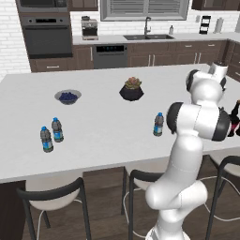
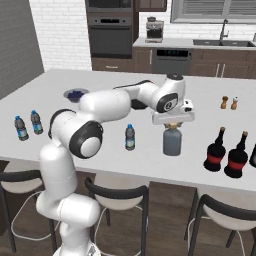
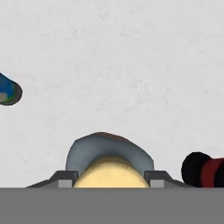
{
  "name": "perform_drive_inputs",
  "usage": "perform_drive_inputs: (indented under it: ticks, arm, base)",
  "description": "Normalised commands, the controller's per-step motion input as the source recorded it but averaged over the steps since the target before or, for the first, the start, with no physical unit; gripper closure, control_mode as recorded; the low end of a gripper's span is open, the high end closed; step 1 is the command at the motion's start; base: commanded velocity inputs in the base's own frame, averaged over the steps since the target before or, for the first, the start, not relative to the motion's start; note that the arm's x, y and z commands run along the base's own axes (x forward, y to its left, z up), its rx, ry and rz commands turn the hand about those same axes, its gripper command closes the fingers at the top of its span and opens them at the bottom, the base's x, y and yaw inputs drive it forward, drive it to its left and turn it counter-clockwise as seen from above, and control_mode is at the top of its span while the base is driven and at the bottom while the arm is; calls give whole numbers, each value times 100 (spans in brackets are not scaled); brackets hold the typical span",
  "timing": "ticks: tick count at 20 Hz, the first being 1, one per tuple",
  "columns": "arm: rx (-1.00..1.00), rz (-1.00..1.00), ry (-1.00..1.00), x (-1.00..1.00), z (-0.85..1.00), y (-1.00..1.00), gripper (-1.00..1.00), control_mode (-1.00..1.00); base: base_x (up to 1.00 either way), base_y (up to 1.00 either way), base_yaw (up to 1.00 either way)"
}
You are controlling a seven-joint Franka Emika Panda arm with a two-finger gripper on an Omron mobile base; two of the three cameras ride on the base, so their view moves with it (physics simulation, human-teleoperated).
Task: Move the plastic bottles in the middle to the plastics group, and the glass bottles in the middle to the glass group.
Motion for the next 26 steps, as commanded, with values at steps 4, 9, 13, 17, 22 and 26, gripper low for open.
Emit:
perform_drive_inputs:
  ticks: [4, 9, 13, 17, 22, 26]
  arm:
    - [0, -1, 0, 0, 0, -40, 100, -100]
    - [0, 0, 0, 1, 0, -35, 100, -100]
    - [0, 0, 0, 10, -1, -18, 100, -100]
    - [0, 0, -4, 14, 0, -2, 100, -100]
    - [0, 0, -3, 28, -1, -15, 100, -100]
    - [0, 0, 0, 22, 0, -30, 100, -100]
  base:
    - [0, 0, 0]
    - [0, 0, 0]
    - [0, 0, 0]
    - [0, 0, 0]
    - [0, 0, 0]
    - [0, 0, 0]
